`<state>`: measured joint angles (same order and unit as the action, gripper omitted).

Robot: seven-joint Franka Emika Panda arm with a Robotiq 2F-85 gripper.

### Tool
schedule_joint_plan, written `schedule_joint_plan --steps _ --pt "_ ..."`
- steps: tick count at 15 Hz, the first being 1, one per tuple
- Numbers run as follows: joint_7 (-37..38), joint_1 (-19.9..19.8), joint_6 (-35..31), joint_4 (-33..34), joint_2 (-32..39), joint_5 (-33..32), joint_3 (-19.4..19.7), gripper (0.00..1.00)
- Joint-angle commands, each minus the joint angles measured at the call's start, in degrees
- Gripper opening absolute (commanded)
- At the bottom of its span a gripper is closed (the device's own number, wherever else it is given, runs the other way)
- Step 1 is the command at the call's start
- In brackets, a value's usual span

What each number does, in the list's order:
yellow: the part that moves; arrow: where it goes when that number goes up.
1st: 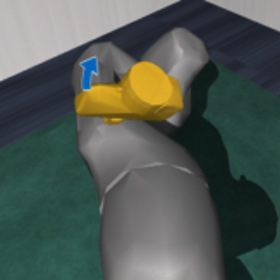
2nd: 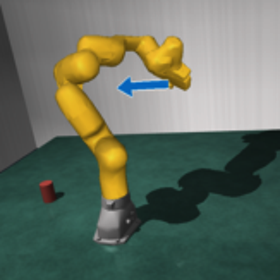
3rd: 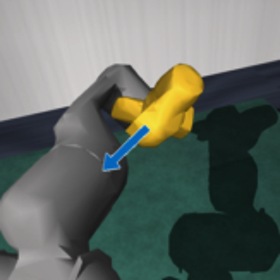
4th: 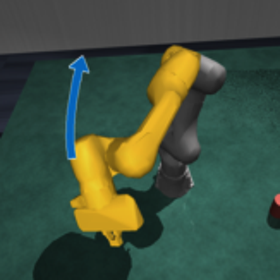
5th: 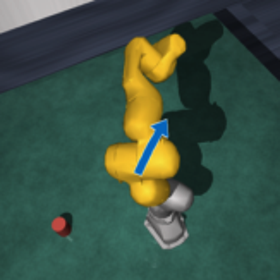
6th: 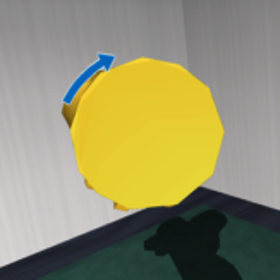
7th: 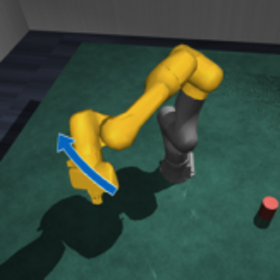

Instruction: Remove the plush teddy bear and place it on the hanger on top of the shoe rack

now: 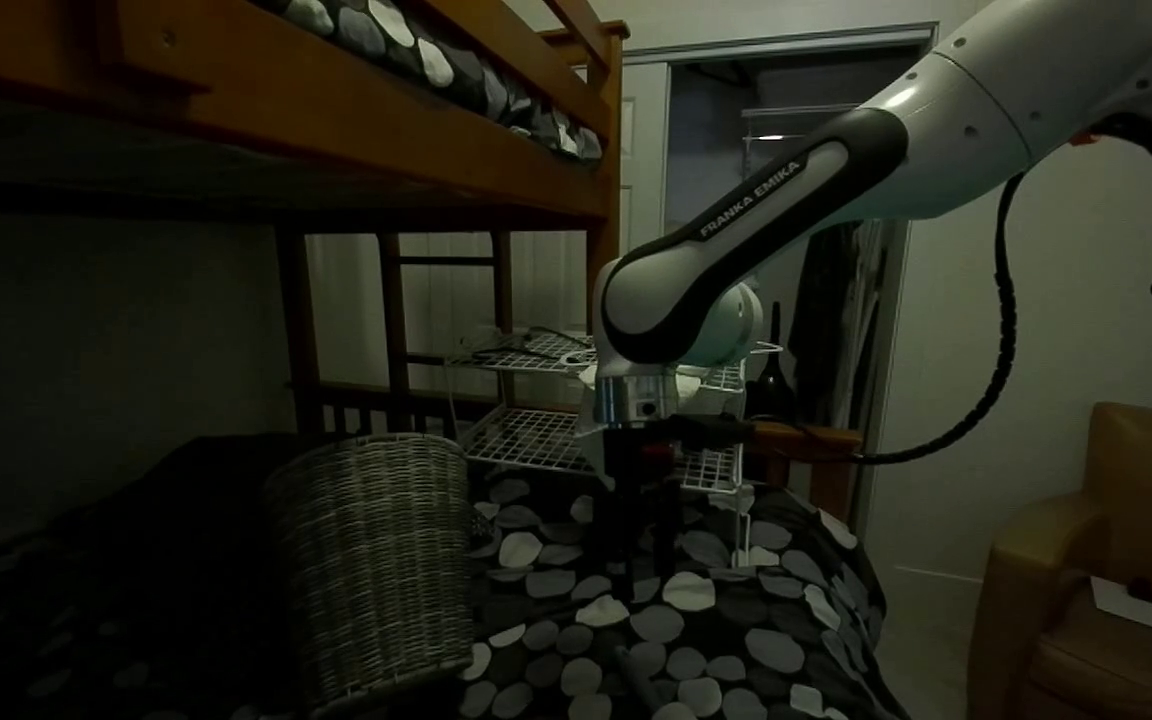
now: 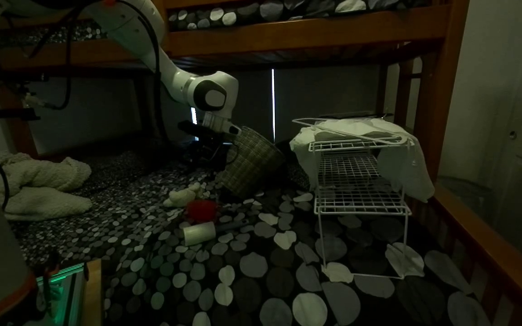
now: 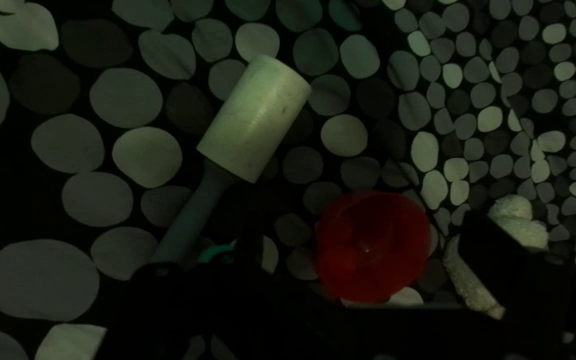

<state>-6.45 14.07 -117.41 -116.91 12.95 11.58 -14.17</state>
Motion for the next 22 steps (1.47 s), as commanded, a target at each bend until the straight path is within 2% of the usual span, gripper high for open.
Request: schedule_joint_plan --steps 1,3,6,8,11,12,15,16,18,22 --pt "-1.0 3.1 -7.0 0.1 2.1 0.6 -3.5 1.0" --pt "-1.3 5.6 -15.0 -0.8 2.9 2.9 -7.0 1.0" --pt "1.0 10.1 -24.3 -2.7 4.9 2.1 -11.0 1.0" --pt "6.2 13.7 -28.7 -3.4 7.5 -2.4 -10.4 1.0" --pt "14.5 19.6 -35.7 -3.2 11.6 -13.0 -6.2 1.0" --pt "17.3 22.5 -37.1 -1.6 13.3 -18.8 -3.2 1.0" --pt "24.1 30.5 -39.4 4.2 18.3 -30.0 5.2 1.0" --pt "26.3 32.8 -39.2 6.5 19.9 -31.8 7.6 1.0" --pt "27.8 35.2 -38.0 10.5 23.3 -31.9 9.8 1.0" --pt "28.1 36.9 -38.6 17.0 30.3 -27.9 10.7 1.0"
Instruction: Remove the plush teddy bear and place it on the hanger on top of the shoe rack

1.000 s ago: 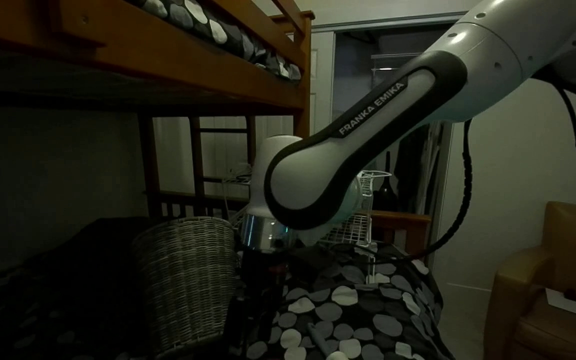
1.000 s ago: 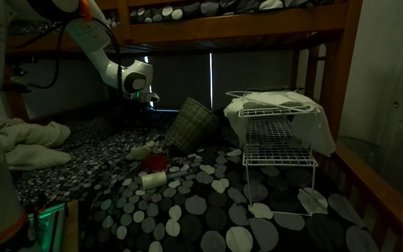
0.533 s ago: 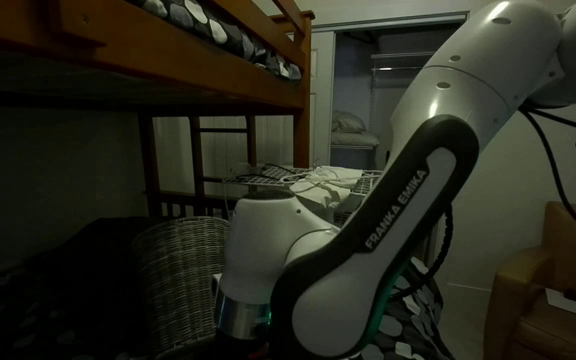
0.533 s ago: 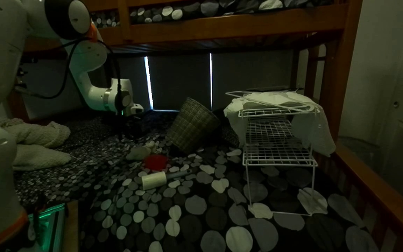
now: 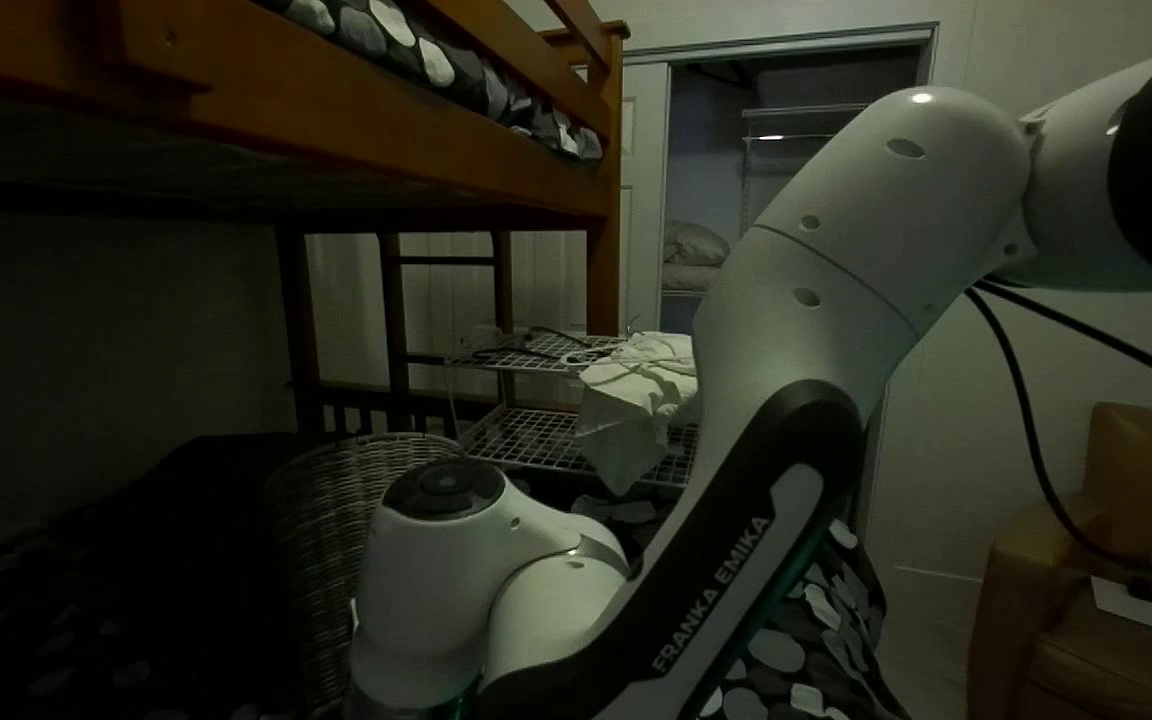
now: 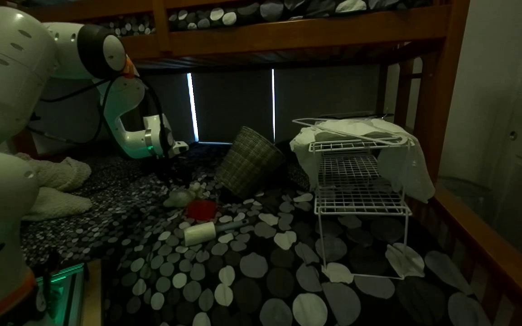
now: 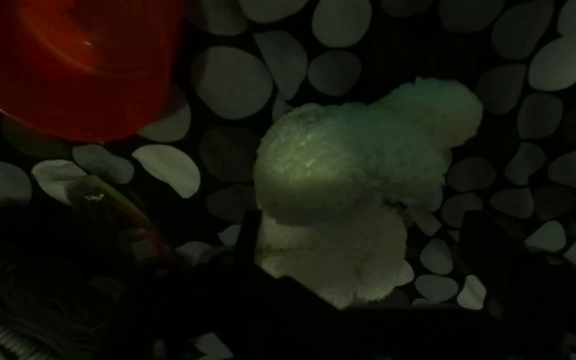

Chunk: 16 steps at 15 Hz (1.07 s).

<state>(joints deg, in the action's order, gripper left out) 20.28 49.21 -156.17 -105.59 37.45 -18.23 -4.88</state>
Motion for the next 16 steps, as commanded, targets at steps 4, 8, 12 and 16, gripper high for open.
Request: schedule_joint_plan --steps 4,8,12,16 --pt "4.7 3.1 0.4 7.5 7.8 3.7 4.6 0.71" --pt "4.0 2.3 4.6 7.2 7.0 5.9 4.7 0.39" --pt "2.6 1.2 8.0 8.3 7.4 7.4 3.1 0.08" --pt "0.5 -1.2 3.7 4.6 3.0 9.1 1.1 0.0"
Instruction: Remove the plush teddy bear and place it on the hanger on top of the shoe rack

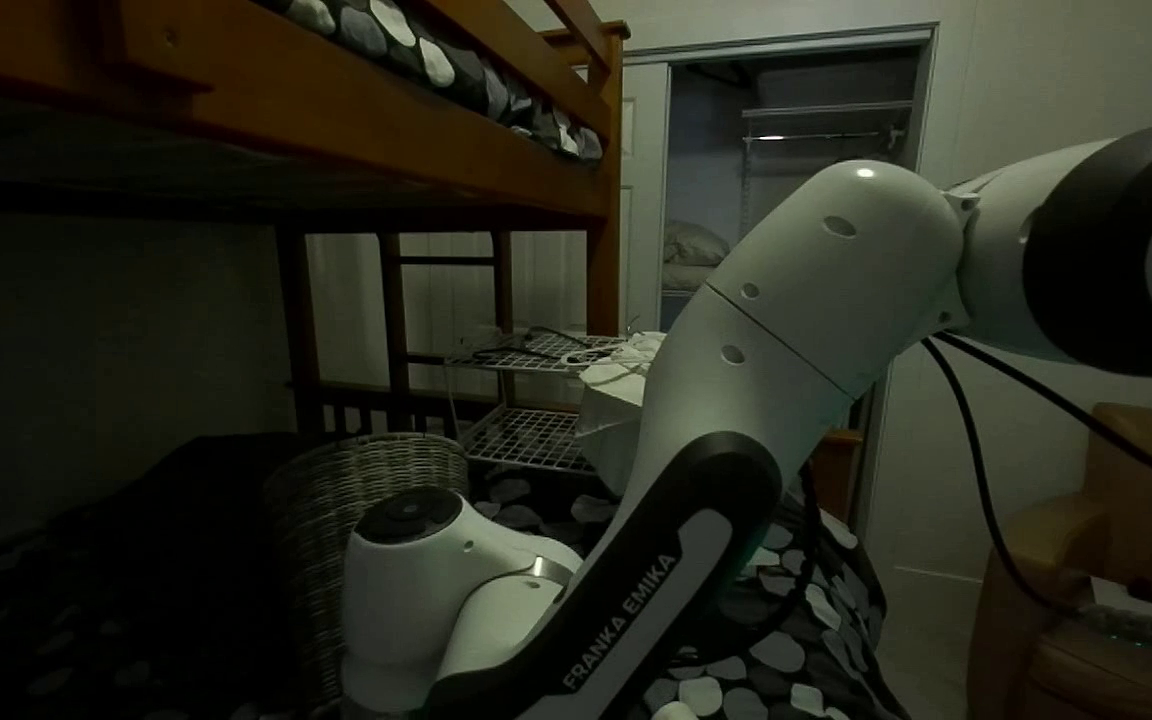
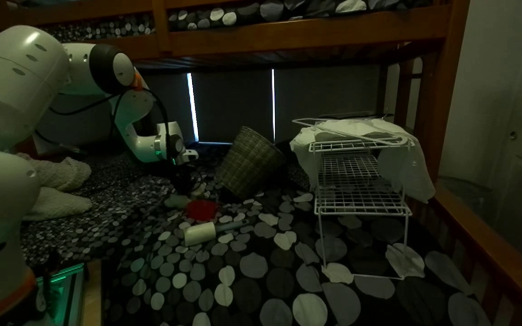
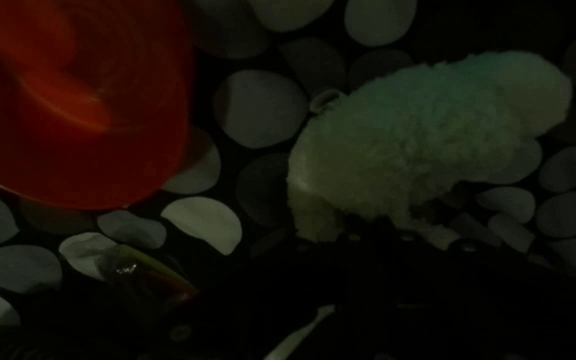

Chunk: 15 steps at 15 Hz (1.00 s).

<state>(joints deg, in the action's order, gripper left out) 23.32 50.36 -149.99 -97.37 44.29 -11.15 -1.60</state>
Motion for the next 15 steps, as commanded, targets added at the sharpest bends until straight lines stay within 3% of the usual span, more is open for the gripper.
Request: schedule_joint_plan --steps 1,5,7,8,9,12,13,14,15 --pt "-2.1 -2.4 -5.3 -6.6 -7.2 1.9 -2.1 0.01" --pt "2.0 -1.0 -17.4 -17.5 -17.5 0.8 1.9 0.01" --pt "1.4 -2.2 -17.2 -23.0 -22.5 2.5 1.0 0.01" --pt "0.0 -4.3 -18.3 -25.8 -24.1 4.6 -1.6 0.01" --pt "2.1 -4.0 -19.1 -28.8 -26.2 4.9 -0.8 0.01" --pt "14.5 1.0 -21.5 -38.3 -33.6 1.3 6.9 0.01" --pt "16.3 1.4 -20.2 -41.4 -36.4 0.9 7.9 0.01" --pt "11.2 -0.8 -19.8 -33.1 -29.2 2.4 4.9 0.06" --pt "12.8 -0.2 -19.8 -35.9 -31.3 2.0 6.1 0.06"
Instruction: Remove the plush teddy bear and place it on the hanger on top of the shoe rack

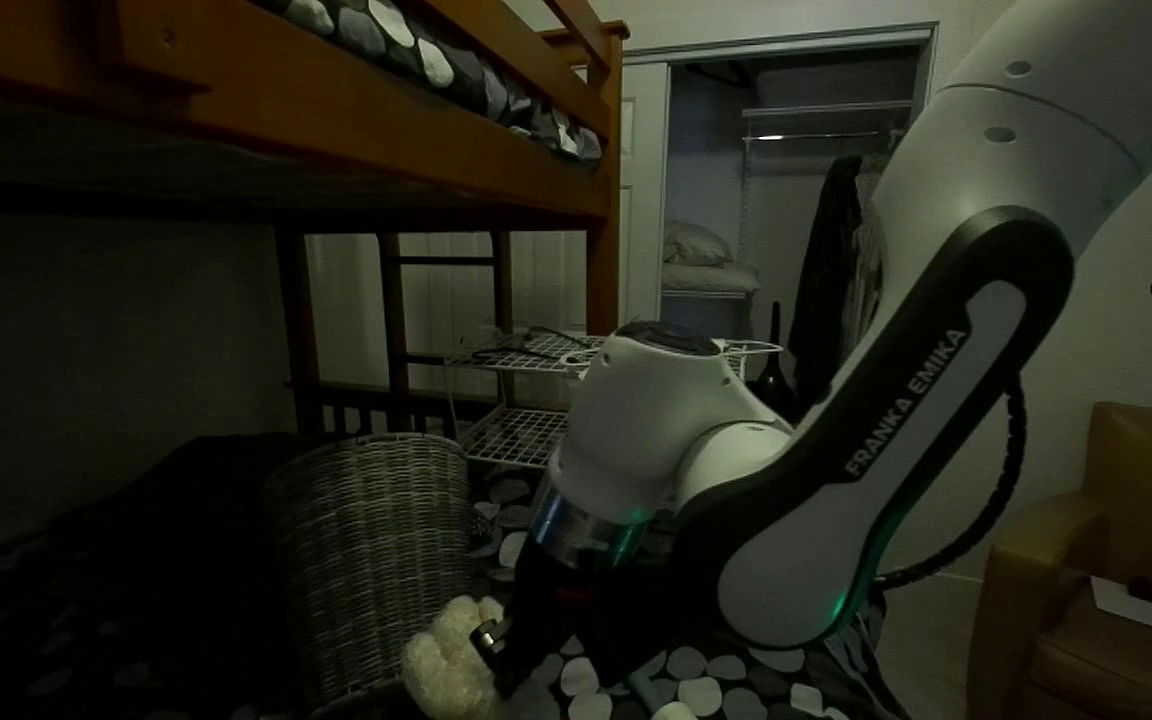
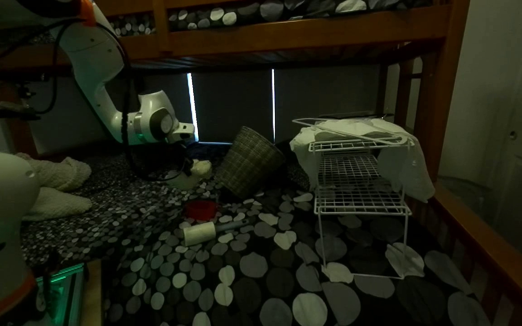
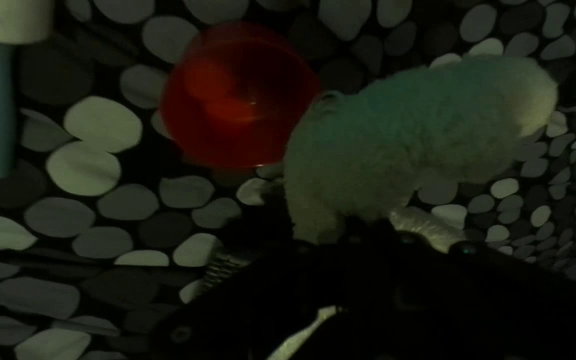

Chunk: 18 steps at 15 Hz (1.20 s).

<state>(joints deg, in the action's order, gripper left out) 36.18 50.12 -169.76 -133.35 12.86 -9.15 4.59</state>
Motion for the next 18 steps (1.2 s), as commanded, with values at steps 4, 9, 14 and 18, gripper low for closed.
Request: schedule_joint_plan --steps 4,9,14,18 --pt "12.0 3.8 2.0 -1.6 -5.4 -13.0 10.5 0.01" --pt "25.4 -0.2 6.2 -3.3 -16.5 -33.2 22.6 0.01" --pt "35.2 -6.4 18.3 3.8 -24.9 -43.7 24.1 0.01" --pt "28.0 -17.1 13.2 2.2 -22.3 -37.3 14.1 0.01"
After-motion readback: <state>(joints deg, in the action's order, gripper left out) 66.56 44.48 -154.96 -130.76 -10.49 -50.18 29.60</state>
